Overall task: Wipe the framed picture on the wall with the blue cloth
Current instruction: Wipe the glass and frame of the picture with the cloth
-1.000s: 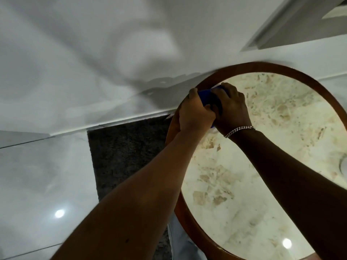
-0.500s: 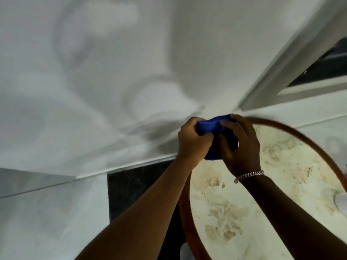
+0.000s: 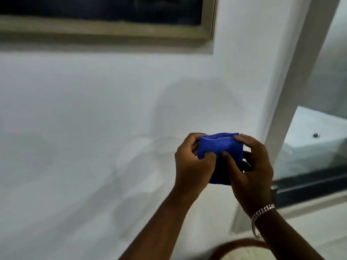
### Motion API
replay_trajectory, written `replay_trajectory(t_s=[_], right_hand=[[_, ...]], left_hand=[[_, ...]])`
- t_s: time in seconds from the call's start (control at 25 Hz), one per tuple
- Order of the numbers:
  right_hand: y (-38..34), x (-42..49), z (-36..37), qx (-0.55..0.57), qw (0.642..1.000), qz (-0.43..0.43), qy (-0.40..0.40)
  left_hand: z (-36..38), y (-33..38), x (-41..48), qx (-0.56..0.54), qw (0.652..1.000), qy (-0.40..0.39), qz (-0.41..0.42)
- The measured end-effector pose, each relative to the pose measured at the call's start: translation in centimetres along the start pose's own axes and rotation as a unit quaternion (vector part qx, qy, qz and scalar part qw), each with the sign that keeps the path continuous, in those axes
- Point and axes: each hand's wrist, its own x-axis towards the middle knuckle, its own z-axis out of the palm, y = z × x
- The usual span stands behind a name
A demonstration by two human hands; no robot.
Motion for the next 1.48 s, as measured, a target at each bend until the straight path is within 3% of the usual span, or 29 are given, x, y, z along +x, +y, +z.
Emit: replay_trajectory(t_s=[0.16,0.28,0.4,0.48,0.56,0.76,0.84,0.92,1.08,1.32,1.48], right_hand=[[-7.5,8.1,1.3,0.109,0.993,-0.042,0.022],[-13.4,14.4,2.7,0.207,0.976,-0.064,0.020],[-18.8,20.1,3.9,0.218,0.968,-0.114,0.044],[-21.7,23.6,4.6,0.207,0.968,-0.129,0.064],[-24.4,27.0,5.2,0.193,0.967,-0.141,0.082],[-27.8,33.1,6.9,0.118,0.963,-0.201,0.135],[-28.3,34.7,7.5,0.091,0.959,-0.228,0.142],[-28.7,36.1,7.9,0.025,0.951,-0.275,0.142],[-28.1,37.0,8.8,-0.171,0.893,-0.375,0.182],[-24.7,33.9,11.6,-0.262,0.905,-0.328,0.074],[-27.2,36.9,11.3,-0.284,0.901,-0.321,0.066]], left_hand=[[-1.6,9.4,4.5,0.043,0.988,0.015,0.147],[-3.5,16.6,8.1,0.096,0.957,0.020,0.272],[-5.7,23.0,11.8,0.152,0.919,0.044,0.361],[-7.4,26.4,14.3,0.243,0.865,0.084,0.430],[-9.2,29.1,16.9,0.375,0.784,0.119,0.480],[-12.3,30.6,21.9,0.626,0.635,0.144,0.429],[-13.0,30.3,23.4,0.692,0.591,0.153,0.386],[-13.6,30.4,24.6,0.706,0.591,0.157,0.356],[-14.0,30.4,25.8,0.698,0.592,0.170,0.366],[-14.1,29.7,26.6,0.676,0.595,0.189,0.393],[-14.4,29.6,26.9,0.668,0.594,0.185,0.408]])
